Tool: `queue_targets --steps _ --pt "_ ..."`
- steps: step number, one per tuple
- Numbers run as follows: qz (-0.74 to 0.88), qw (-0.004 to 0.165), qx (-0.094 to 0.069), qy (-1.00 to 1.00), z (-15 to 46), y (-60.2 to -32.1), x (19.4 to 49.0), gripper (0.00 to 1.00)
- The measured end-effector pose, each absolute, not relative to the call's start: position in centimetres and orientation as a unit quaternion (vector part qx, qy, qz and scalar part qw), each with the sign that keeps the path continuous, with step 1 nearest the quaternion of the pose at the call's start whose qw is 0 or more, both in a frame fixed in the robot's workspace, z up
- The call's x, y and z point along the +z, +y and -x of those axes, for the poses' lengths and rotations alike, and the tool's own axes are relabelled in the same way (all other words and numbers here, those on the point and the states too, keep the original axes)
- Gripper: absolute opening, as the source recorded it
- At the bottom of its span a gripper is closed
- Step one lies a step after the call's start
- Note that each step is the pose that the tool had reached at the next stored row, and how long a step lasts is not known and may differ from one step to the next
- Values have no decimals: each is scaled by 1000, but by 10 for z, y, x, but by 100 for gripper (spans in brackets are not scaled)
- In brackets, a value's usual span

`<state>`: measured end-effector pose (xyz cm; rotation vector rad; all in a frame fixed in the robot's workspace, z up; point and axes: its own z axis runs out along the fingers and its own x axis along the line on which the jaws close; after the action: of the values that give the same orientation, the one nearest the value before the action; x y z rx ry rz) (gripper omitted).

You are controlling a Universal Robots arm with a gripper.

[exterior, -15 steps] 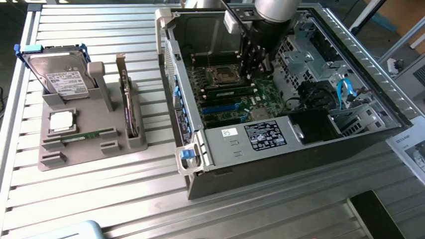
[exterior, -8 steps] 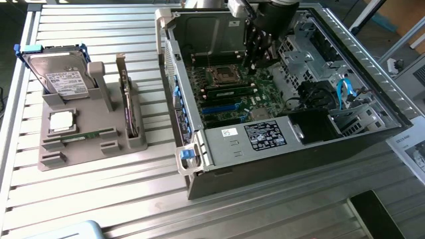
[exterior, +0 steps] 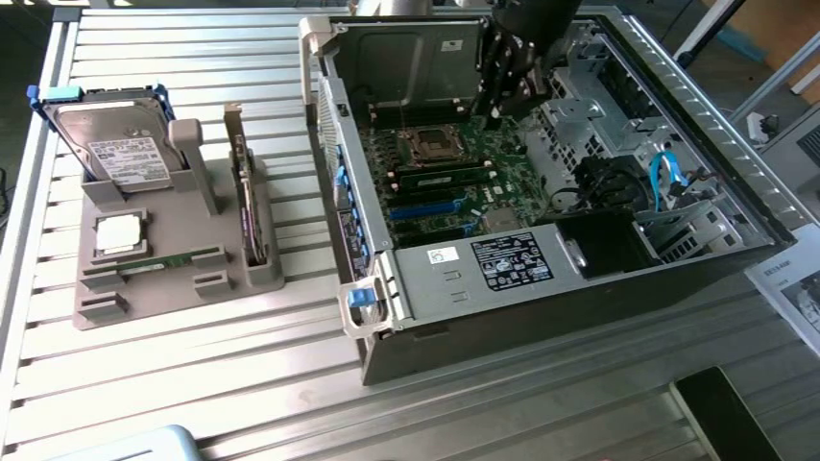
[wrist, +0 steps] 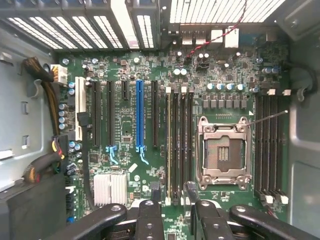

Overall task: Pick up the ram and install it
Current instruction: 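Insert the ram into the slot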

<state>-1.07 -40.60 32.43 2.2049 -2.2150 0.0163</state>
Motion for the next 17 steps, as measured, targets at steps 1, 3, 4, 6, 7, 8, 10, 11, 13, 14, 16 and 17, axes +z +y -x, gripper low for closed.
queue_targets --steps 1,3,4,6,7,8,10,11,13,14,16,17 --pt "-705 8 5 -709 11 -406 327 32" --pt "-705 8 5 -709 11 -406 334 32" --pt "-705 8 5 -709 11 -406 336 32" --pt "-705 8 5 -709 11 -406 343 32" --pt "-705 8 5 -709 11 -406 346 32" --pt "-705 8 5 -709 11 -406 349 32" --pt "-705 8 5 -709 11 -406 355 32" --pt "-705 8 5 -709 11 -406 361 32" --pt "-705 8 5 -709 11 -406 367 32" --pt "-705 8 5 -709 11 -406 369 32" --pt "-705 8 5 -709 11 -406 369 32" --pt "-705 8 5 -709 11 -406 369 32"
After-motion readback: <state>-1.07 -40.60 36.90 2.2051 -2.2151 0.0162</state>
